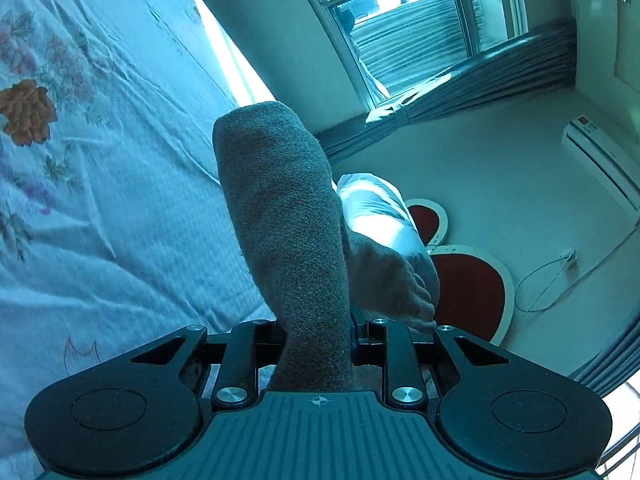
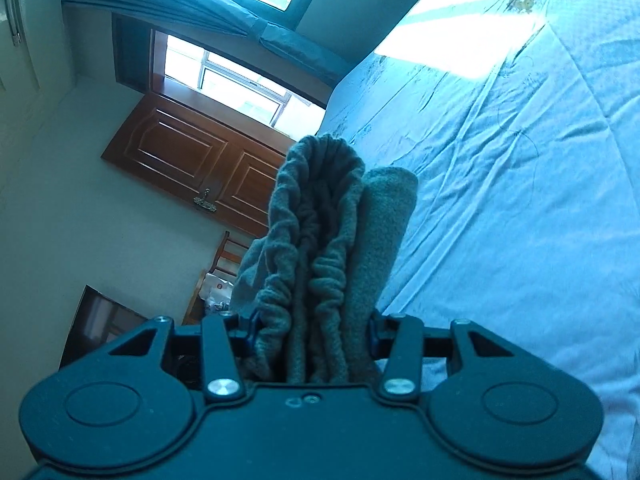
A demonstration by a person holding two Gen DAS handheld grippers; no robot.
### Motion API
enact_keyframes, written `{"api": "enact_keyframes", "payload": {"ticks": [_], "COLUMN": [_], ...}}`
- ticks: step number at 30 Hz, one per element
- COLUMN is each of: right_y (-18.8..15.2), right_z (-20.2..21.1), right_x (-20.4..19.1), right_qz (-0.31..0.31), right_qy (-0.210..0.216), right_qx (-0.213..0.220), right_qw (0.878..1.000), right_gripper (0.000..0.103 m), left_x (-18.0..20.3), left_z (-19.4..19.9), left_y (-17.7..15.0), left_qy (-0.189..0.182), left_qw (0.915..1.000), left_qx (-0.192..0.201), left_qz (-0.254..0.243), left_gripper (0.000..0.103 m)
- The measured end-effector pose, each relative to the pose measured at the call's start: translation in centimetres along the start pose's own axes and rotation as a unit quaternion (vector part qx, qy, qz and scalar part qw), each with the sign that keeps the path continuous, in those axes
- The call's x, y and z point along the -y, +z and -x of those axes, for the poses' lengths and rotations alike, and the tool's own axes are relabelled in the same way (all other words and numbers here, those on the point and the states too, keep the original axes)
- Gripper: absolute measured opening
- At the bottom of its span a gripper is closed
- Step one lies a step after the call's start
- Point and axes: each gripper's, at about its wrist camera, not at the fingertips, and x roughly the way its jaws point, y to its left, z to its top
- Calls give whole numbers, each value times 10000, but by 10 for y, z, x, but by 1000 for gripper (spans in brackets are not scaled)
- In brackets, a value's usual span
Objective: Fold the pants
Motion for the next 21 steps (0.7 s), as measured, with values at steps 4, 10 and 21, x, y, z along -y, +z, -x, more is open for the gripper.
{"api": "enact_keyframes", "payload": {"ticks": [4,10,21], "right_y": [29,47,27], "right_z": [-27,-44,-46], "right_x": [10,56,116], "right_qz": [20,-298,-792], "right_qy": [-54,-5,-26], "right_qx": [-25,-14,157], "right_qw": [10000,9996,9967], "right_gripper": [38,38,46], "left_x": [-19,-58,-96], "left_z": [-30,-77,-104], "left_y": [30,61,51], "left_qy": [87,141,361], "left_qw": [10000,9996,9987], "left_qx": [5,-192,-296], "left_qz": [35,122,204], "left_gripper": [25,25,33]}}
